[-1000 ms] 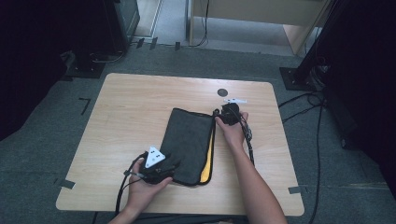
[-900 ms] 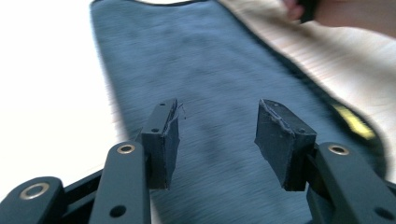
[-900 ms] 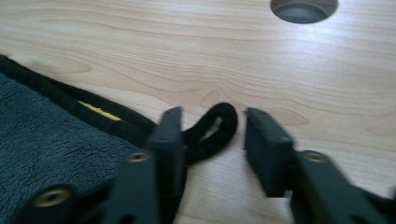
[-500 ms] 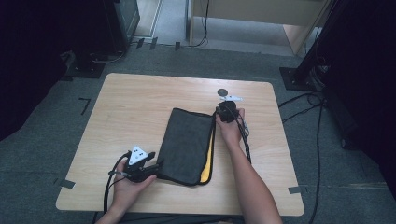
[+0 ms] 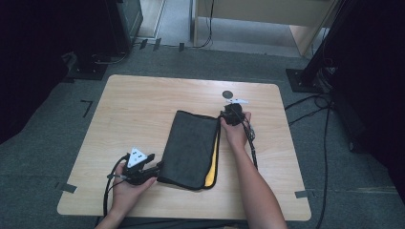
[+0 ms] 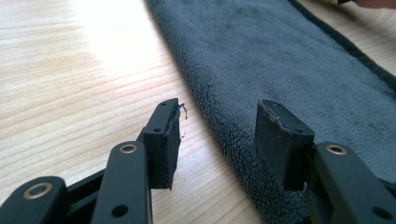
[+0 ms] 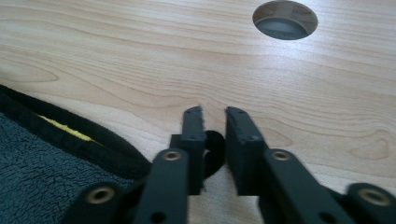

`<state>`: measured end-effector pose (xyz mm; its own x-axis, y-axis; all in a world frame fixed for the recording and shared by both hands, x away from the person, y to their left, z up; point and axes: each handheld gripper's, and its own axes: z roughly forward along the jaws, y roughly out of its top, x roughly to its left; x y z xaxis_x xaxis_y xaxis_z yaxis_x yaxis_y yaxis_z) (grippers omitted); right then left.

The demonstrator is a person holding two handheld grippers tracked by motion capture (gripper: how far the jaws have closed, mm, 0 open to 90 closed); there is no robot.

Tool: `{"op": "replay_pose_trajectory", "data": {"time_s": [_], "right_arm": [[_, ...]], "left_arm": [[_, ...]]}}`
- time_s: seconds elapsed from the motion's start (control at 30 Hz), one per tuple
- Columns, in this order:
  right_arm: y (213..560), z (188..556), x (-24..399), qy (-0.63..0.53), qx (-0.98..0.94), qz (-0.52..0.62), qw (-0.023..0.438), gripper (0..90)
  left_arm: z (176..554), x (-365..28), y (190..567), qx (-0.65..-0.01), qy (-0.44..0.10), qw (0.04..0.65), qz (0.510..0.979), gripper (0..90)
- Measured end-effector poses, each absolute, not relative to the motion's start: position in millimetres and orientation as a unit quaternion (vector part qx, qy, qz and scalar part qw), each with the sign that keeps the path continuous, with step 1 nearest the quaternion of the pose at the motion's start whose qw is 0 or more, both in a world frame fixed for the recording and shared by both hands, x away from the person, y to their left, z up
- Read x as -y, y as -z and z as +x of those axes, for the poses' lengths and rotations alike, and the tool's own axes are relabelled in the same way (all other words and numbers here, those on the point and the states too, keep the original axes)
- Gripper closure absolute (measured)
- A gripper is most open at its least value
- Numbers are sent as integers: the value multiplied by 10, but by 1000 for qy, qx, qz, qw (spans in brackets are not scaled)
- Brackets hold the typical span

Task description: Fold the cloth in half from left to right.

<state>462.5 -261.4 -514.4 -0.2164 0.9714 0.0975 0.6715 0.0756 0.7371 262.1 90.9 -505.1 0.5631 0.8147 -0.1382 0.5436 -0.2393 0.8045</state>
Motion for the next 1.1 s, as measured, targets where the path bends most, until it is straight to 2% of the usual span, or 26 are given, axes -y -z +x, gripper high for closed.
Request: {"op": "replay_pose_trajectory", "data": {"time_s": [0.17, 0.67, 0.7, 0.77, 0.87, 1.1], "right_arm": [[5112, 4639, 2557, -332, -711, 571, 240, 900], [5051, 4740, 2552, -350, -695, 569, 267, 900], [5066, 4754, 2554, -348, -698, 570, 259, 877], [5102, 4779, 2566, -345, -702, 576, 237, 723], [5052, 4701, 2625, -350, -696, 577, 246, 617], [4818, 4113, 2668, -380, -710, 536, 253, 606]], "left_arm": [[2625, -923, 5057, -442, -154, 430, 772, 502], [2618, -905, 5100, -442, -142, 430, 774, 502], [2617, -904, 5101, -443, -141, 430, 774, 502], [2615, -907, 5100, -443, -141, 431, 773, 500], [2614, -927, 5094, -444, -140, 433, 772, 498], [2610, -930, 5089, -441, -128, 434, 775, 495]]}}
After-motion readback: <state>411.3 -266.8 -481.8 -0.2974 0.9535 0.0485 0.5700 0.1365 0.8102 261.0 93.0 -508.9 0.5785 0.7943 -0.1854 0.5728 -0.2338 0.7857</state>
